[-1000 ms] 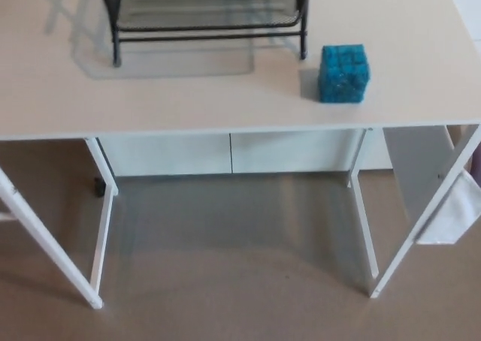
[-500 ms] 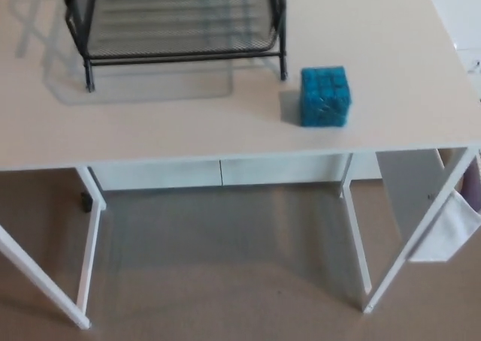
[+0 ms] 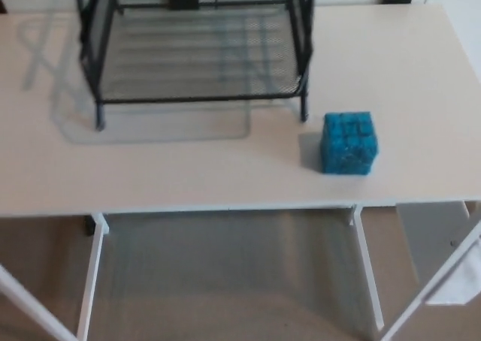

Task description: The robot walks towards a desk on which a file tray is kept in the middle and a cube is kept to its right. The robot lifts the cube using its right hand and places it on the file tray.

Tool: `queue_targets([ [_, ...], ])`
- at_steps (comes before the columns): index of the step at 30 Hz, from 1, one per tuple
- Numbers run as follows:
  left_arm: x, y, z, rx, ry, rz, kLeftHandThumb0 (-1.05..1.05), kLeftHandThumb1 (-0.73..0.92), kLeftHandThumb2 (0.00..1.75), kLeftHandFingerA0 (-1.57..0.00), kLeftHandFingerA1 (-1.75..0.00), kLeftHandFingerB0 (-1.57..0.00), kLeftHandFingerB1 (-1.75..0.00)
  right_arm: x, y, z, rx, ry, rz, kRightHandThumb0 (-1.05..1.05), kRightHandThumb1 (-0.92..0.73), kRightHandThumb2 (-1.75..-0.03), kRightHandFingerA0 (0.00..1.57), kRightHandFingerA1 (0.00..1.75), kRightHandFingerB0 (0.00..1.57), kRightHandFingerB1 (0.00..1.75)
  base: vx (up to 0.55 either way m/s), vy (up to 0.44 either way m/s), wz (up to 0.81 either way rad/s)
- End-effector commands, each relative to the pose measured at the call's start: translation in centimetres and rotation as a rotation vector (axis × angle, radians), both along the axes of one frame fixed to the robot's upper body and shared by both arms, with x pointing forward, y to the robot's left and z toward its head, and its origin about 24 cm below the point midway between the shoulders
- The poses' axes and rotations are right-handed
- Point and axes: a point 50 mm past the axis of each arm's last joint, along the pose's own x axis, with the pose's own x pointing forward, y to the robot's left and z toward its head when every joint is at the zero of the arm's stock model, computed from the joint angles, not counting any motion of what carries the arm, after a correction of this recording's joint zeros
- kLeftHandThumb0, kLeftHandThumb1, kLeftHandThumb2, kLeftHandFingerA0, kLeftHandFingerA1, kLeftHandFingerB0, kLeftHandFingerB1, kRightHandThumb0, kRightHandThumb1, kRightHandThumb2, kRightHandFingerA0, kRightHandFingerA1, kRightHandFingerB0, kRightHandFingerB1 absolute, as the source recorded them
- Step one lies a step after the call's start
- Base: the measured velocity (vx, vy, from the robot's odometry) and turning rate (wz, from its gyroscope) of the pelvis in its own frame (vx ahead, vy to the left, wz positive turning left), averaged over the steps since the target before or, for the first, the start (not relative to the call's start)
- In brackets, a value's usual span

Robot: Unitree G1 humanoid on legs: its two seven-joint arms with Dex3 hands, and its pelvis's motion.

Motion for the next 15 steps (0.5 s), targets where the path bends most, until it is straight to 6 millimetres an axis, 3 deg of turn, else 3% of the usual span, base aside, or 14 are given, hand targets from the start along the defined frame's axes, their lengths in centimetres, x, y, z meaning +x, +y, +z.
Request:
queue_targets([
  [1,1.0,0.2,1.3,-0.013,-0.207,0.115,-0.61,0.79,0.7,-0.11,-0.42,-0.06,-0.11,2.4,-0.3,2.0,0.106,-0.206,-0.017,-0.57,-0.6,-0.6,0.31,0.34,0.04,0.18,0.25,0.074,0.19],
  [2,1.1,0.5,1.3,-0.027,-0.279,0.167,-0.56,0.81,0.73,-0.12,-0.42,-0.04,-0.14,3.1,-0.4,2.5,0.117,-0.239,0.005,-0.65,-0.52,-0.82,0.25,0.47,0.0,0.15,0.23,-0.088,0.15],
  [3,1.2,0.7,1.3,-0.014,-0.317,0.183,-0.54,0.82,0.74,-0.12,-0.43,-0.03,-0.12,3.7,-0.2,2.8,0.149,-0.314,-0.014,-0.56,-0.62,-0.61,0.24,0.34,0.02,0.16,0.2,-0.112,-0.03],
  [4,1.5,0.9,1.4,-0.019,-0.355,0.214,-0.59,0.86,0.65,-0.16,-0.41,0.0,-0.14,4.3,0.0,3.2,0.171,-0.371,-0.012,-0.64,-0.5,-0.82,0.13,0.44,0.0,0.18,0.13,-0.13,-0.02],
  [5,1.6,0.9,1.5,-0.02,-0.361,0.218,-0.59,0.86,0.65,-0.16,-0.41,0.0,-0.14,4.4,0.0,3.2,0.175,-0.377,-0.012,-0.64,-0.5,-0.82,0.13,0.44,0.0,0.18,0.09,-0.105,0.03],
  [6,2.2,1.2,1.7,-0.018,-0.405,0.245,-0.69,0.7,0.93,-0.12,-0.52,0.0,-0.1,5.6,0.2,3.9,0.196,-0.436,-0.001,-0.56,-0.64,-0.59,0.15,0.29,0.0,0.19,0.14,-0.081,0.0],
  [7,2.8,1.2,1.9,-0.011,-0.435,0.26,-0.72,0.71,0.95,-0.13,-0.53,0.0,-0.1,6.6,0.3,4.7,0.203,-0.495,0.021,-0.62,-0.49,-0.81,0.07,0.42,0.0,0.18,0.17,-0.065,-0.07],
  [8,3.2,1.3,2.0,0.0,-0.444,0.267,-0.71,0.7,0.95,-0.15,-0.54,0.0,-0.11,7.3,0.4,5.2,0.201,-0.537,0.025,-0.6,-0.62,-0.59,0.19,0.3,0.0,0.22,0.15,-0.022,-0.05],
  [9,3.4,1.4,2.1,0.002,-0.452,0.272,-0.72,0.69,0.94,-0.13,-0.54,0.0,-0.1,8.0,0.6,5.8,0.198,-0.579,0.038,-0.59,-0.61,-0.61,0.18,0.32,0.02,0.17,0.16,-0.006,-0.02],
  [10,3.5,1.3,2.1,-0.007,-0.462,0.282,-0.58,0.74,0.82,-0.12,-0.51,0.0,-0.01,8.7,0.8,6.2,0.195,-0.618,0.051,-0.64,-0.49,-0.8,0.15,0.43,0.02,0.23,0.18,0.007,-0.11],
  [11,3.3,1.2,2.1,-0.024,-0.473,0.296,-0.61,0.85,0.64,-0.13,-0.47,0.0,-0.05,9.6,1.1,6.8,0.191,-0.662,0.066,-0.66,-0.49,-0.81,0.16,0.44,0.01,0.22,0.18,0.034,-0.08],
  [13,3.3,1.2,2.2,-0.025,-0.476,0.297,-0.61,0.85,0.64,-0.13,-0.47,0.0,-0.05,9.7,1.2,6.9,0.194,-0.664,0.064,-0.66,-0.49,-0.81,0.16,0.44,0.01,0.22,0.19,0.083,-0.1],
  [14,3.2,1.1,2.2,-0.025,-0.474,0.29,-0.59,0.85,0.65,-0.11,-0.46,0.0,-0.04,9.7,1.3,6.9,0.199,-0.668,0.061,-0.55,-0.6,-0.6,0.2,0.32,0.03,0.22,0.25,0.117,-0.14],
  [15,2.9,0.9,2.2,-0.027,-0.468,0.281,-0.59,0.85,0.65,-0.11,-0.46,0.0,-0.04,9.7,1.5,6.8,0.204,-0.675,0.06,-0.55,-0.6,-0.6,0.2,0.32,0.03,0.22,0.28,0.135,0.11],
])
